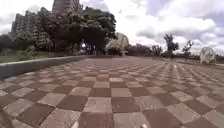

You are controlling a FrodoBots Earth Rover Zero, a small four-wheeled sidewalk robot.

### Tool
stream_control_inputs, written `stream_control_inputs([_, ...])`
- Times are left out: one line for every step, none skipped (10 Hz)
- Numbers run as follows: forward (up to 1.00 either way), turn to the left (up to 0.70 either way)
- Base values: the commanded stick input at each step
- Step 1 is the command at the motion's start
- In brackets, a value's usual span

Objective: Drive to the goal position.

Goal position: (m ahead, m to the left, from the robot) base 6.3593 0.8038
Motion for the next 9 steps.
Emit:
stream_control_inputs([1.0, 0.0])
stream_control_inputs([1.0, 0.0])
stream_control_inputs([1.0, 0.0])
stream_control_inputs([1.0, 0.0])
stream_control_inputs([1.0, 0.0])
stream_control_inputs([1.0, 0.0])
stream_control_inputs([1.0, 0.0])
stream_control_inputs([1.0, 0.0])
stream_control_inputs([1.0, 0.0])
